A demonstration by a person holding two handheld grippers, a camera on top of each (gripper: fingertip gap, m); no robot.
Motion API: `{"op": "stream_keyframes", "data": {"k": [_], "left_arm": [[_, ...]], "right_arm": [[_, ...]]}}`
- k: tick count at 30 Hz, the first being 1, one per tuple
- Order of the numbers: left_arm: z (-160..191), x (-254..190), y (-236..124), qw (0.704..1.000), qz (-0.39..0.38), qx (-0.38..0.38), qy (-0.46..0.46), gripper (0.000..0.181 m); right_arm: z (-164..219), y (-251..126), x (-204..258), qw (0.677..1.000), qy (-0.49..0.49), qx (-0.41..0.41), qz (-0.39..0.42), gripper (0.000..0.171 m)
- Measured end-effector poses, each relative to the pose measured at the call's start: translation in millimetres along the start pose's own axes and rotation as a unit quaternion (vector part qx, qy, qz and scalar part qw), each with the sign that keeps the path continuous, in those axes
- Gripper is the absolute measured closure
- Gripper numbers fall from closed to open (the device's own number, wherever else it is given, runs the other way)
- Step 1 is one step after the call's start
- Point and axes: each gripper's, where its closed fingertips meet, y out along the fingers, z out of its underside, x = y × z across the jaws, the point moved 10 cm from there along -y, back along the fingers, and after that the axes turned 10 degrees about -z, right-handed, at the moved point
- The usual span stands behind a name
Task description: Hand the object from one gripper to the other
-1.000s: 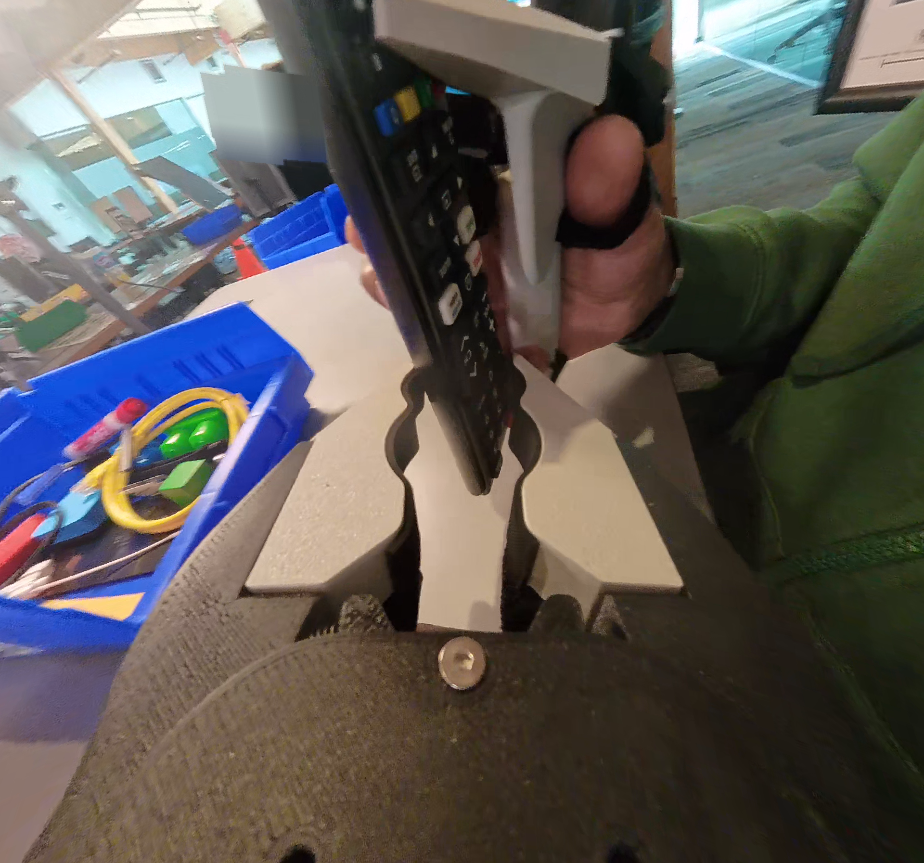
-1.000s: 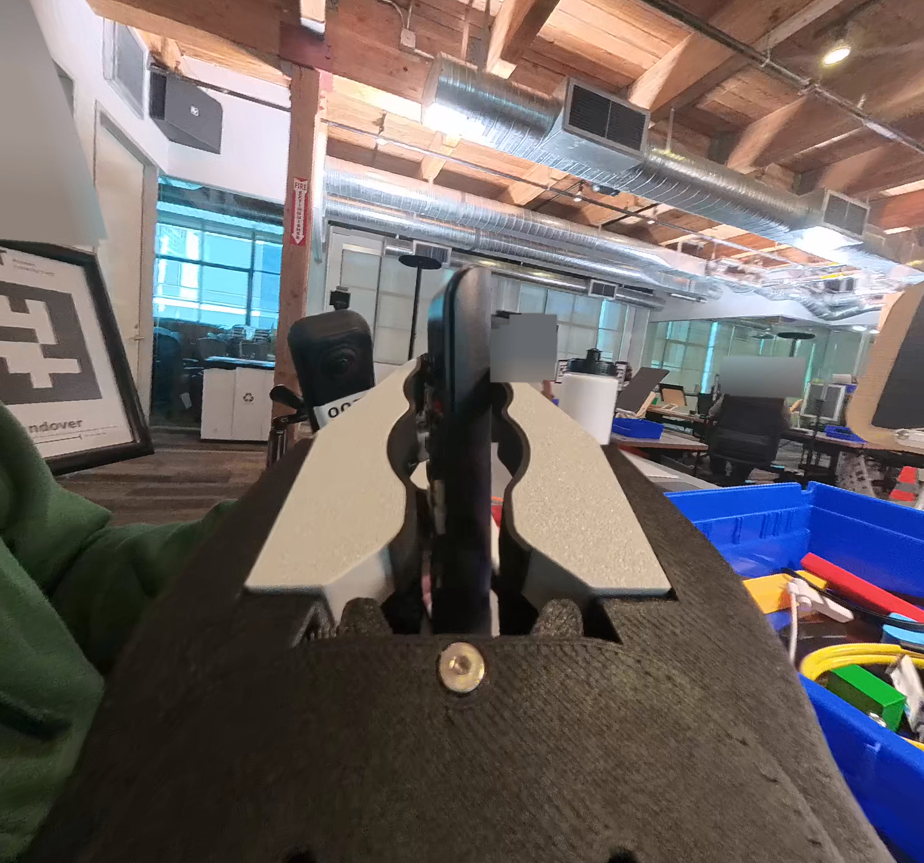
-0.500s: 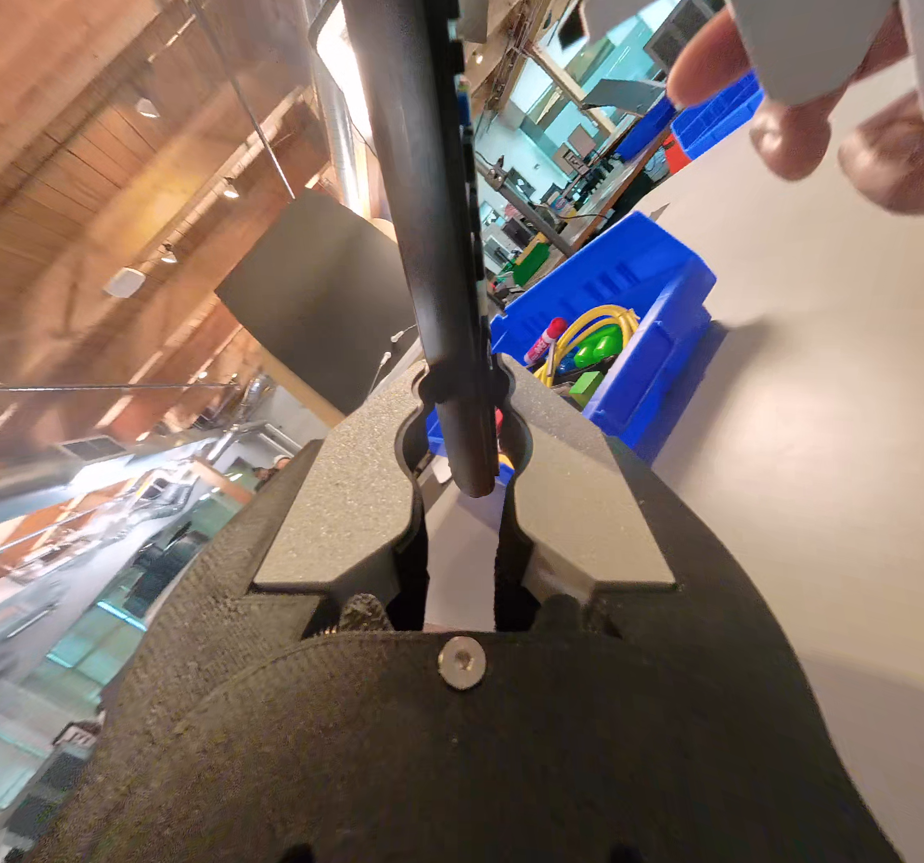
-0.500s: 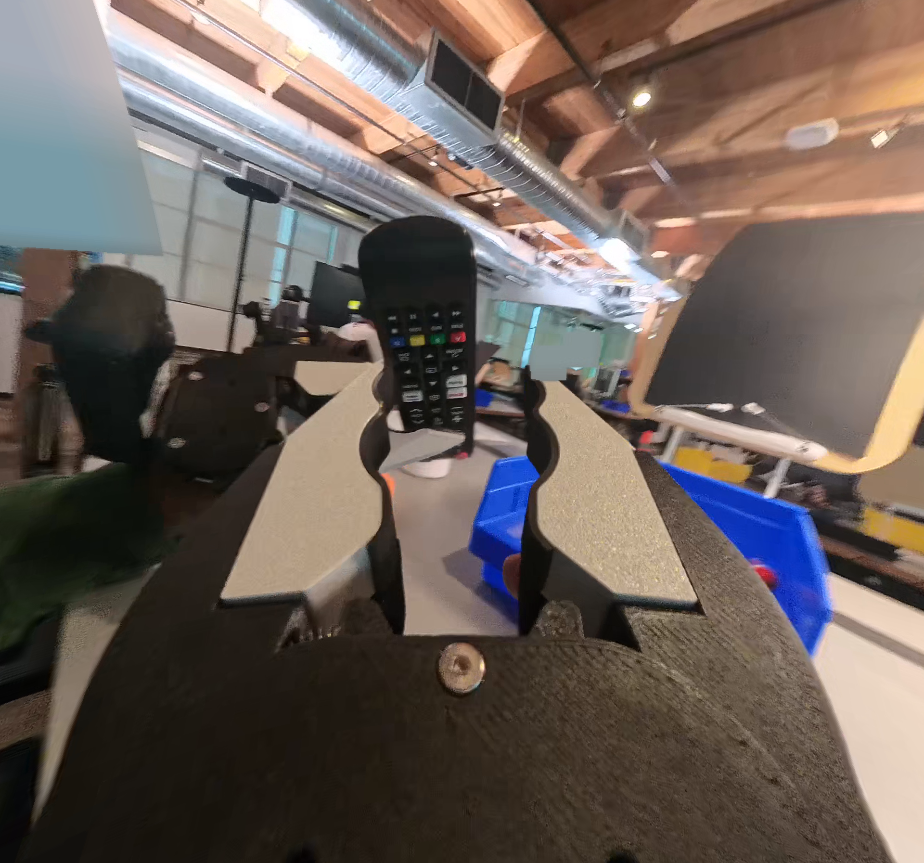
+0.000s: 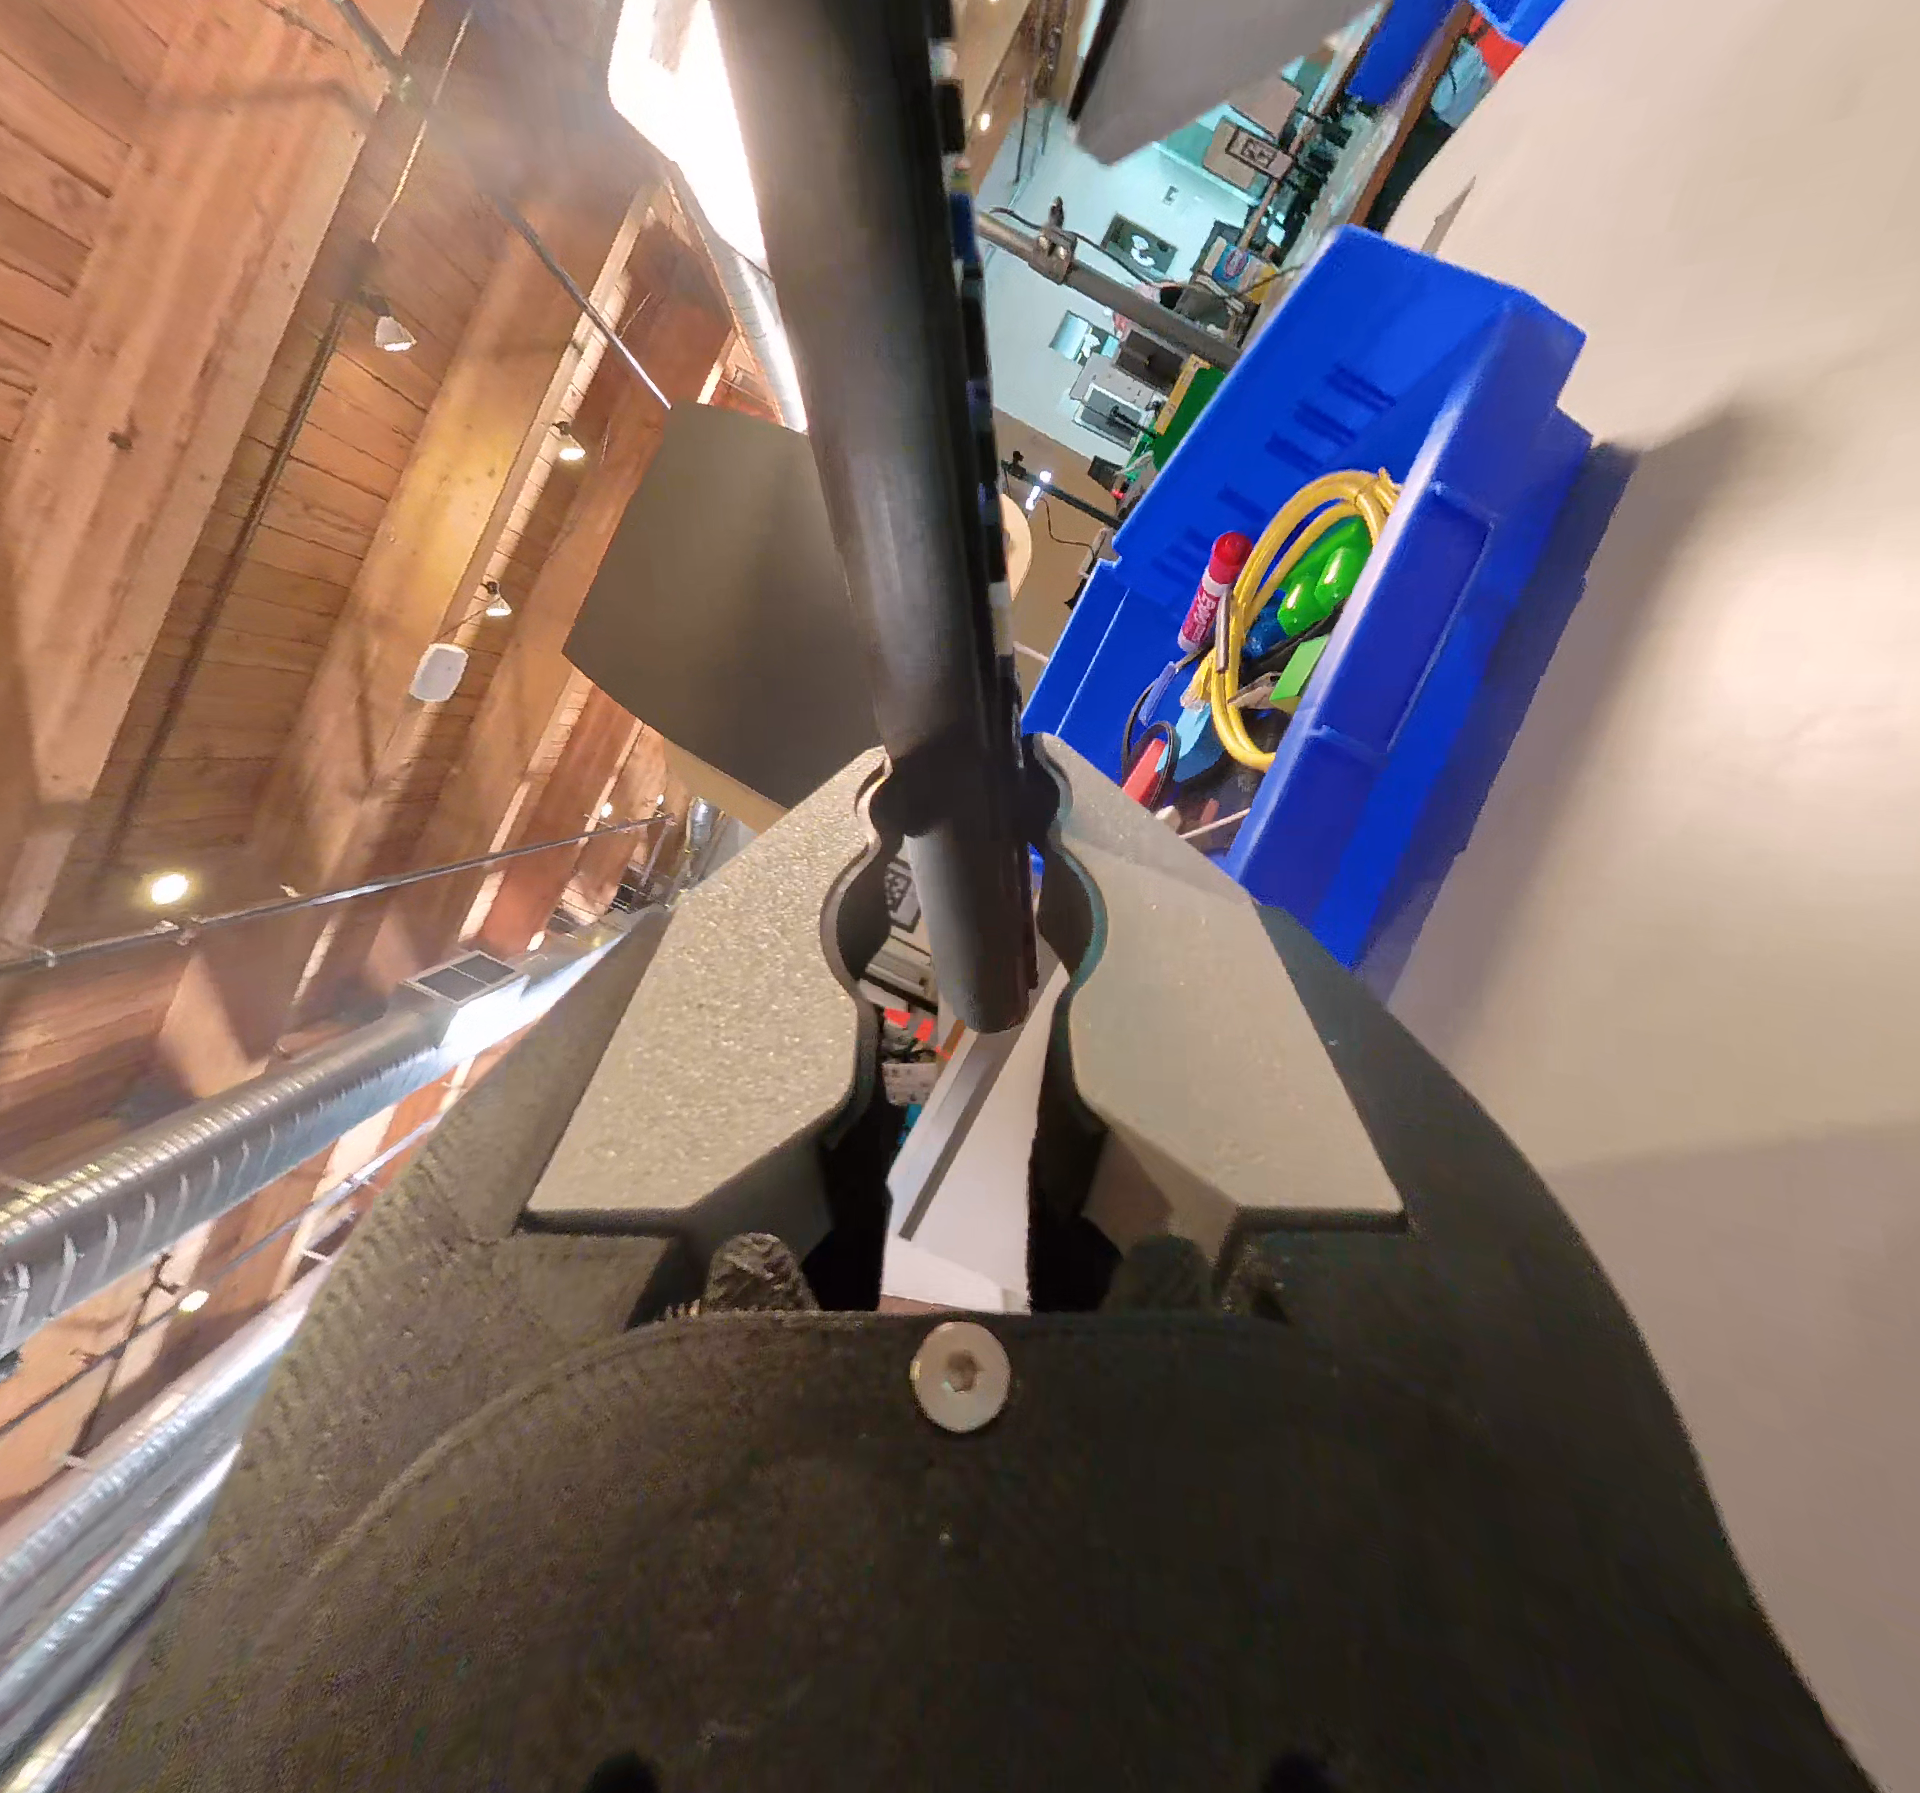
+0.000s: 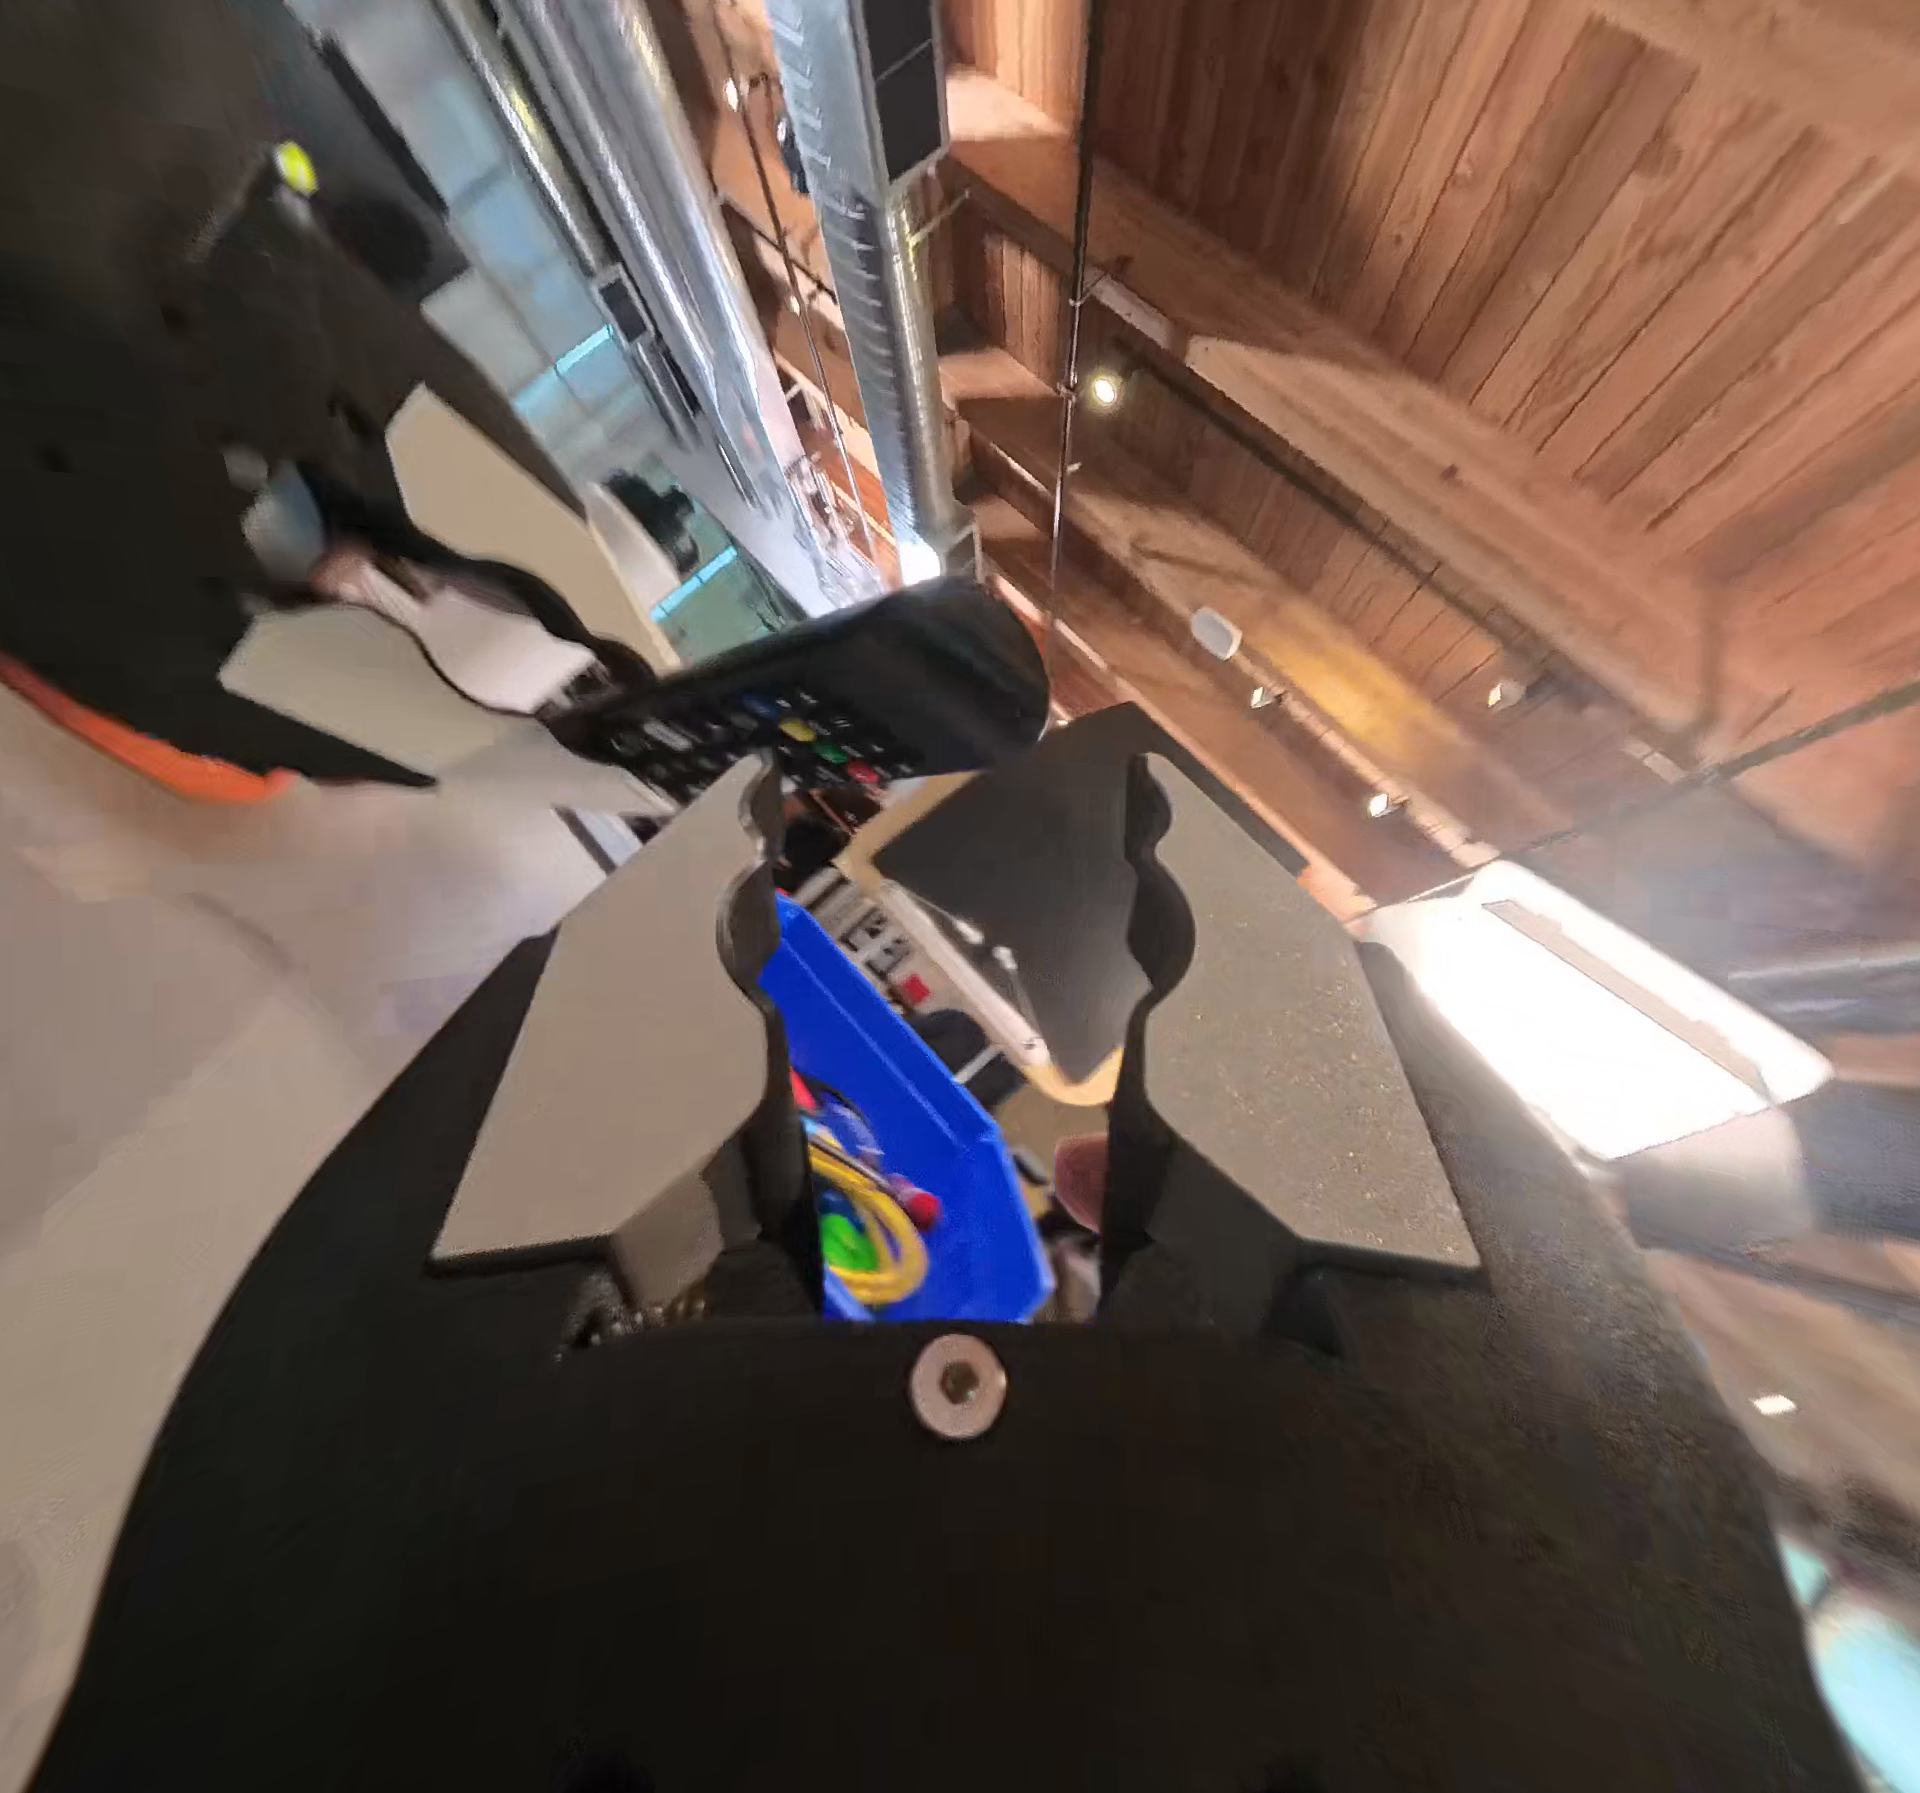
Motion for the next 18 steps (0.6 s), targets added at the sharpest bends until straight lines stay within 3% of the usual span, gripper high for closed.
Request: {"op": "stream_keyframes", "data": {"k": [7,18], "left_arm": [[0.0,-17.8,-2.7,0.995,0.053,-0.024,0.087,0.158],[-3.5,-38.8,-7.6,0.977,0.111,-0.056,0.176,0.158]], "right_arm": [[11.0,3.0,24.5,0.983,-0.162,0.055,-0.061,0.100],[27.4,7.6,45.5,0.965,-0.159,0.112,-0.173,0.111]]}}
